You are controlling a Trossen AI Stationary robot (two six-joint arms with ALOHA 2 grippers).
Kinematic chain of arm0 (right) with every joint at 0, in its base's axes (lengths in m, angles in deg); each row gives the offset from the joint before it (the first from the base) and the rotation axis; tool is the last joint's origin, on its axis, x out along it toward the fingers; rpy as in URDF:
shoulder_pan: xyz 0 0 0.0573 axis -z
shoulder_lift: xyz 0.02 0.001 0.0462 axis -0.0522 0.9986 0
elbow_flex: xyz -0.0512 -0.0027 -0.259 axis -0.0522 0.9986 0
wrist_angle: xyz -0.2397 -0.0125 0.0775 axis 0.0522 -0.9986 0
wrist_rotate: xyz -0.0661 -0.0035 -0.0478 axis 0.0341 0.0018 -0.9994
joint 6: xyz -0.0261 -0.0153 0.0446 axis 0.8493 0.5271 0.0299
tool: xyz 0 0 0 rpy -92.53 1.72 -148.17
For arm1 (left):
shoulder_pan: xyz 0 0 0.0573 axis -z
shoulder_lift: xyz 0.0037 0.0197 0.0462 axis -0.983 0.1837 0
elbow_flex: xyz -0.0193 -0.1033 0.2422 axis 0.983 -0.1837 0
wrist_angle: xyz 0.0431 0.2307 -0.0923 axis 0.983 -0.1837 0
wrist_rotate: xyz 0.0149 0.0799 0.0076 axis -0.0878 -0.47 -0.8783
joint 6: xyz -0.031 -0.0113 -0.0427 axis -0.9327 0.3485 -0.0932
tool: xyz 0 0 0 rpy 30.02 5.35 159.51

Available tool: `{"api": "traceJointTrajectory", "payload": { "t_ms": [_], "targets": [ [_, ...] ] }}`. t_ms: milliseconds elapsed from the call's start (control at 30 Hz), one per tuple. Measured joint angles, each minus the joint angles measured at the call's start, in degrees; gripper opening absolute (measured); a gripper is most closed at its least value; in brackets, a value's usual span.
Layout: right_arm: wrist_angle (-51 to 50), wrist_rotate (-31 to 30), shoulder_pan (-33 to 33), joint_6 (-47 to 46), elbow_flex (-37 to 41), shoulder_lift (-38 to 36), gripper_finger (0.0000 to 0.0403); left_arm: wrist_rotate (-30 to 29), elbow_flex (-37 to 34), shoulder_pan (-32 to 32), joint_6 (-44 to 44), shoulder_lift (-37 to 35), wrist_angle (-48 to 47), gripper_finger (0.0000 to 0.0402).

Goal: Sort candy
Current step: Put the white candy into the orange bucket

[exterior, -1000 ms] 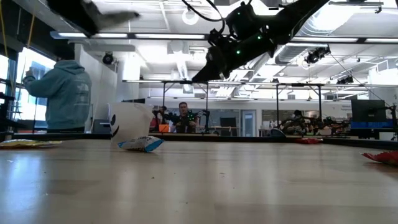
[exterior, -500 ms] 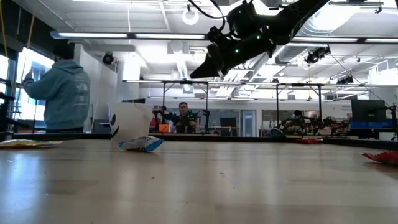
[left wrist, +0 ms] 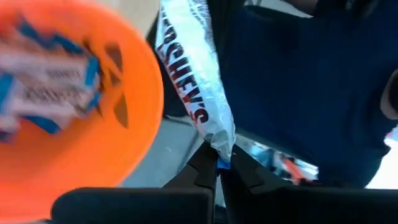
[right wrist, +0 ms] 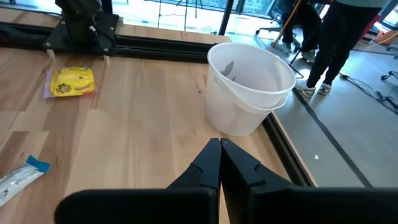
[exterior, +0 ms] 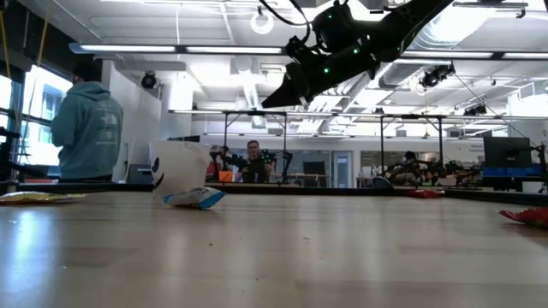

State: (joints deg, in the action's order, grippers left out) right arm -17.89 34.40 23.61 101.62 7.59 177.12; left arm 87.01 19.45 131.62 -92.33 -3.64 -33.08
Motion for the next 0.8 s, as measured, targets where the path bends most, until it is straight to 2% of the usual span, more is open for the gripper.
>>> {"api": "traceJointTrajectory", "payload": {
  "t_ms": [233,533,800],
  "targets": [
    [-0.3,0.0,0.0,0.4,0.0,0.0,0.0,0.2,-8.2,5.3,-12.3,1.3,10.0,0.0],
    [-0.6,0.0,0.0,0.4,0.0,0.0,0.0,1.3,-15.7,6.0,-14.5,1.3,13.1,0.0],
    [-0.6,0.0,0.0,0.4,0.0,0.0,0.0,4.4,-16.4,5.0,-17.2,1.3,9.1,0.0009]
  ]
}}
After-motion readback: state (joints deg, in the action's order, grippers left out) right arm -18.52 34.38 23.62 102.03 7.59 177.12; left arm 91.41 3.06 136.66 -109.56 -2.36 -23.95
